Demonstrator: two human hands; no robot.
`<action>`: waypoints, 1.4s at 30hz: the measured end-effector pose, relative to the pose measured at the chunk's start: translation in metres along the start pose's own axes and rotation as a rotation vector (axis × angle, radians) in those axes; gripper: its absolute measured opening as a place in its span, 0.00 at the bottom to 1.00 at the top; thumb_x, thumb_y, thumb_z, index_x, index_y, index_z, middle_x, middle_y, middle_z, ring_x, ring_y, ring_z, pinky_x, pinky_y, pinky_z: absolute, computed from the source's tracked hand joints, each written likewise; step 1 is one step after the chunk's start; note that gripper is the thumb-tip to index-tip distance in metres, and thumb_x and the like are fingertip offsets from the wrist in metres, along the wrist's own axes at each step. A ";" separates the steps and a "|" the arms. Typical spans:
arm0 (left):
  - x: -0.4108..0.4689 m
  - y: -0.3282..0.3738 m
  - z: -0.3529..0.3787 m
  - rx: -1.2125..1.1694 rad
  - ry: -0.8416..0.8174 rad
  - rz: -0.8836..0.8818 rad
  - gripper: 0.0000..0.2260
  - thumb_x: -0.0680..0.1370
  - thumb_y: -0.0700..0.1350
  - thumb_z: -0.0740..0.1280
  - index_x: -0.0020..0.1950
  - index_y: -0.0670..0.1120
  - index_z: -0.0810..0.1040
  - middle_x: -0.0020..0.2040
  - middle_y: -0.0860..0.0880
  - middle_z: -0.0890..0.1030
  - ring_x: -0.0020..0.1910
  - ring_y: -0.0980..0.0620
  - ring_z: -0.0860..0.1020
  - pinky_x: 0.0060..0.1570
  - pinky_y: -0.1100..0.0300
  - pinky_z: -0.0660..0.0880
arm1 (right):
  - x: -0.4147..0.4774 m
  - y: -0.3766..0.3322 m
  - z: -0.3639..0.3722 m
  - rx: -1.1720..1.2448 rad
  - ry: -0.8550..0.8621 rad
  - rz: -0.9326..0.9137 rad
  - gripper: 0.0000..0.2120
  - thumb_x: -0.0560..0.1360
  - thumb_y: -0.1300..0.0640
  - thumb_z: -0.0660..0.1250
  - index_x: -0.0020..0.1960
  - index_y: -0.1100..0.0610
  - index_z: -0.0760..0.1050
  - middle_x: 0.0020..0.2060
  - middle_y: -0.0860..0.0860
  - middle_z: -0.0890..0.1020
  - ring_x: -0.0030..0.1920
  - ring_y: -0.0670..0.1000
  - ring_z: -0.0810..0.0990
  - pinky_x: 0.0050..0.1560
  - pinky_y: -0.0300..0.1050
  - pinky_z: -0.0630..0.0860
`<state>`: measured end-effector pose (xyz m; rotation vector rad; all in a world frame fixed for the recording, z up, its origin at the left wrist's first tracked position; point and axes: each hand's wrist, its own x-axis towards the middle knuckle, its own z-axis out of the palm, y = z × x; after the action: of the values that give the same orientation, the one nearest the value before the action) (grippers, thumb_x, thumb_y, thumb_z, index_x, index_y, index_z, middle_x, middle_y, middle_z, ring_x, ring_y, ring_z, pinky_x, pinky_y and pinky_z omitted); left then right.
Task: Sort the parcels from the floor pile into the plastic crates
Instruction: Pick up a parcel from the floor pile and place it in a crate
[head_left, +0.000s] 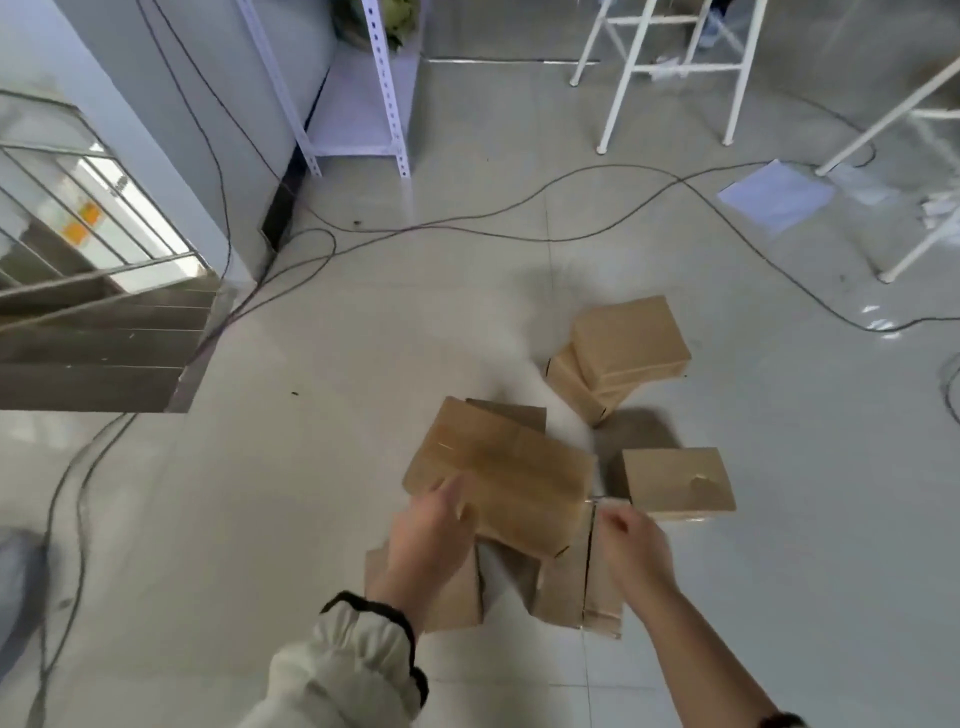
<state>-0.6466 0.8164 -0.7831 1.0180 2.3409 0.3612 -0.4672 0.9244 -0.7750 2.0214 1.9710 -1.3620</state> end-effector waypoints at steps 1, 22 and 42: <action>0.023 -0.009 0.014 0.022 0.035 0.015 0.20 0.79 0.47 0.59 0.71 0.53 0.68 0.63 0.47 0.76 0.59 0.45 0.76 0.53 0.55 0.74 | 0.026 0.007 0.011 -0.008 0.021 -0.006 0.09 0.77 0.58 0.59 0.42 0.56 0.77 0.39 0.54 0.81 0.41 0.54 0.77 0.36 0.42 0.68; 0.118 -0.032 0.039 -0.475 0.453 0.028 0.26 0.80 0.54 0.59 0.77 0.51 0.56 0.72 0.48 0.66 0.69 0.48 0.68 0.66 0.53 0.66 | 0.114 0.008 0.057 0.334 0.339 -0.226 0.17 0.81 0.48 0.54 0.49 0.61 0.72 0.37 0.53 0.75 0.41 0.54 0.75 0.39 0.45 0.69; 0.114 -0.061 0.043 -1.312 0.490 -0.139 0.11 0.79 0.44 0.56 0.37 0.47 0.64 0.37 0.51 0.66 0.39 0.51 0.65 0.44 0.55 0.67 | 0.098 0.017 0.051 0.624 0.245 -0.381 0.09 0.77 0.61 0.62 0.57 0.58 0.73 0.45 0.44 0.77 0.48 0.45 0.75 0.48 0.39 0.72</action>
<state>-0.7203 0.8603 -0.8889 0.0968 1.8233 1.8937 -0.4978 0.9722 -0.8711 2.1948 2.3464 -2.1282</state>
